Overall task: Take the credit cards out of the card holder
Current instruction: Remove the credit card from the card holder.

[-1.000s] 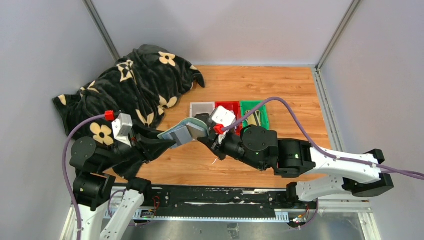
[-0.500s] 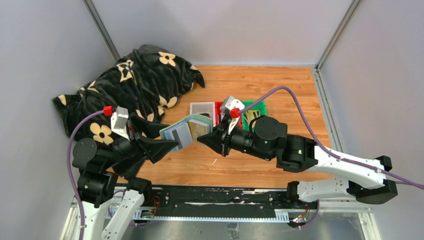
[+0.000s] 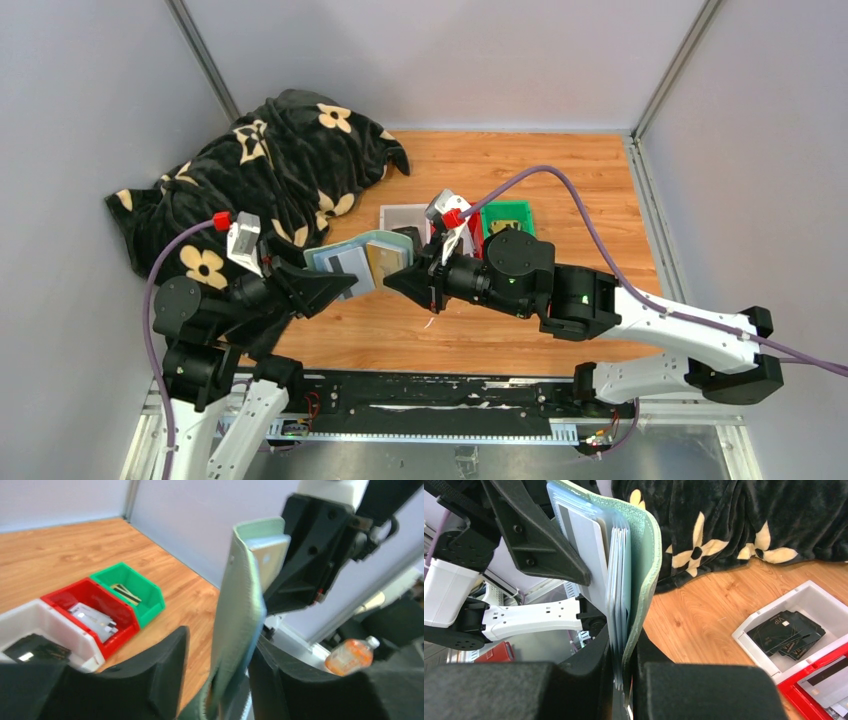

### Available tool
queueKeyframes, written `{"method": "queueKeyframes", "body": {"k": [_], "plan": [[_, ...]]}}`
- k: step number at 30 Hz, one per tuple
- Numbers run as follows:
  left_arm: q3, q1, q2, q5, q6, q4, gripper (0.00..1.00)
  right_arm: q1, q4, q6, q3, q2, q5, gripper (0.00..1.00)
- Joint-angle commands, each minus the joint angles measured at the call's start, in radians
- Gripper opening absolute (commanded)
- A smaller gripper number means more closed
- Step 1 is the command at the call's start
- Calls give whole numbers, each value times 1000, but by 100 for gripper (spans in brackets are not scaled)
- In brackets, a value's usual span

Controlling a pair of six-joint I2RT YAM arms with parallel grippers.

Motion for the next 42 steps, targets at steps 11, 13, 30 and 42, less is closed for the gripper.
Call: {"method": "queueKeyframes", "body": {"k": [11,13,30,42], "plan": [[34,-1,40,73,167,-139,32,-146,157,143,-79,-27,-322,0],[47,-1,49,79,176,-148,33,-176,221,172,-131,-54,-373,0],[79,-1,95,127,74,-57,28,-292,548,303,-346,-147,-584,0],[4,-1,96,122,-119,83,66,-300,691,358,-407,-140,-626,0]]}}
